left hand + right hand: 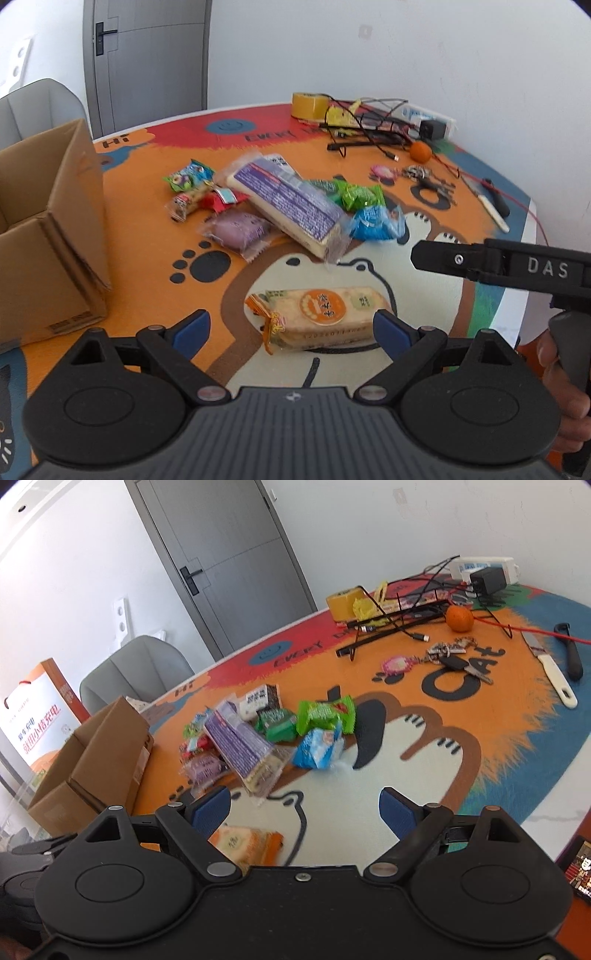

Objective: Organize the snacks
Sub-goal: 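Move the left gripper to the round-labelled cake bun and lower, then close the left gripper on the cake bun packet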

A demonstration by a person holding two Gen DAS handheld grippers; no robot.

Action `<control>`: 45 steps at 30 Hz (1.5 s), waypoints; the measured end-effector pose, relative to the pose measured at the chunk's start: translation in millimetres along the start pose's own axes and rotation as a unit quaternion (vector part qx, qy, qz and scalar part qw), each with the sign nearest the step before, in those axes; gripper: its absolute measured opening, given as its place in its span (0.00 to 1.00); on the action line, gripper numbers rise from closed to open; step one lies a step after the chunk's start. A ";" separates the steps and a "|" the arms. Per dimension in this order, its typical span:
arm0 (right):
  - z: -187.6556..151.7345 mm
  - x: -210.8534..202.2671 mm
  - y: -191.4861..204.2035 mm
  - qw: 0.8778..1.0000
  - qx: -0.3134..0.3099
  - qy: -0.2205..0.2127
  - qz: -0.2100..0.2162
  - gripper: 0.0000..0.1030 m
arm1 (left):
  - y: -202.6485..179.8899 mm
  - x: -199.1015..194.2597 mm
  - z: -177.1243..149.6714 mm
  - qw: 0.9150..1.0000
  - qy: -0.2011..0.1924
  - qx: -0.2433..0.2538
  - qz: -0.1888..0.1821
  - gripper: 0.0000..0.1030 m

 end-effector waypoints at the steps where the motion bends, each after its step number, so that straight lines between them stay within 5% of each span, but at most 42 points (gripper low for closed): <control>1: -1.9 0.4 -2.2 1.000 0.001 0.002 -0.002 0.85 | -0.4 2.8 -0.7 1.000 0.004 0.002 0.000 0.92; 15: -2.0 7.4 -27.8 0.999 0.027 0.007 -0.015 0.85 | -11.1 37.1 8.1 0.999 0.026 0.040 0.017 0.92; 24: 1.6 13.3 -32.2 0.999 0.034 0.006 -0.016 0.85 | 1.0 44.1 14.2 0.999 0.011 0.022 0.034 0.90; 29: 5.6 20.0 -29.0 0.999 0.030 0.003 -0.014 0.85 | 3.3 40.2 11.4 1.000 0.004 0.018 0.023 0.70; 33: 9.6 27.3 -25.5 0.999 0.029 0.002 -0.012 0.85 | 6.4 35.7 13.5 1.000 -0.005 0.005 0.006 0.31; 42: 12.3 36.8 -17.7 1.000 0.027 0.005 -0.006 0.85 | 7.0 30.0 11.9 1.000 -0.005 0.002 -0.004 0.27; 45: 12.1 37.1 -17.5 1.000 0.026 0.004 -0.006 0.85 | 7.3 29.8 8.2 1.000 0.011 0.003 -0.013 0.33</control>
Point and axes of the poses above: each gripper's, at about its wrist camera, not at the fingertips, and x roughly the way its jaws point, y to its left, z to its top, the point moved 10 cm from there along x, roughly the way its jaws point, and after that the axes turned 12 degrees about x, right-handed, at the moved point
